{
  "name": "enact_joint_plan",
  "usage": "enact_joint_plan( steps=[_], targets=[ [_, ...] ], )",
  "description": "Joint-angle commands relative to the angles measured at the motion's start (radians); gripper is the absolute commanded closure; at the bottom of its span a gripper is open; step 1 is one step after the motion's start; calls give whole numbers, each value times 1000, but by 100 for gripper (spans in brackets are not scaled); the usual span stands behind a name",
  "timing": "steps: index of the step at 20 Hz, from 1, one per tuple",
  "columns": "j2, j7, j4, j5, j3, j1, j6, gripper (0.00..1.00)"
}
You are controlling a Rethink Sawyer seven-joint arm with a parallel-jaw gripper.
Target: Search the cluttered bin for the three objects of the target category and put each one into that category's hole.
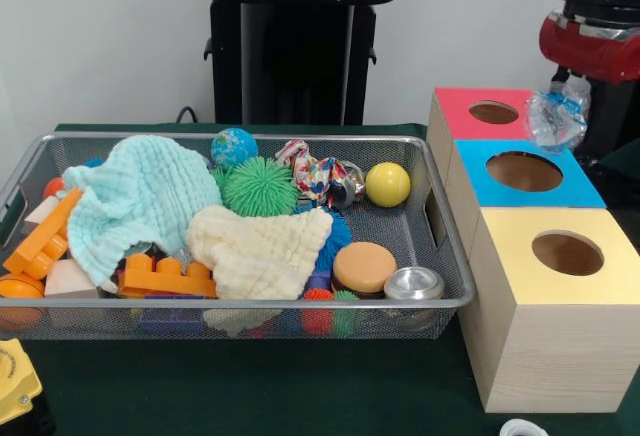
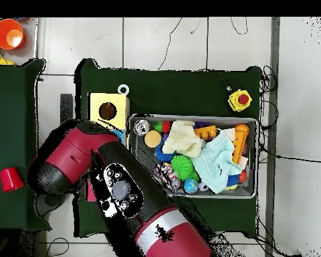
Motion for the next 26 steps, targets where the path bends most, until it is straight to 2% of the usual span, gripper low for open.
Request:
enact_joint_plan(
  steps=[1, 8, 14, 18, 22, 23, 26],
  targets=[
    [17, -91, 105, -112, 10, -66, -122, 100],
    [-47, -58, 238, -123, 9, -93, -187, 100],
    [-75, 33, 315, -149, -11, -61, -240, 100],
    [-102, 82, 340, -153, -22, -33, -256, 100],
    [-122, 93, 350, -151, -25, -28, -261, 100],
    [-101, 81, 314, -147, -25, -21, -240, 100],
    [-93, 61, 306, -129, -20, -34, -226, 100]
  ],
)
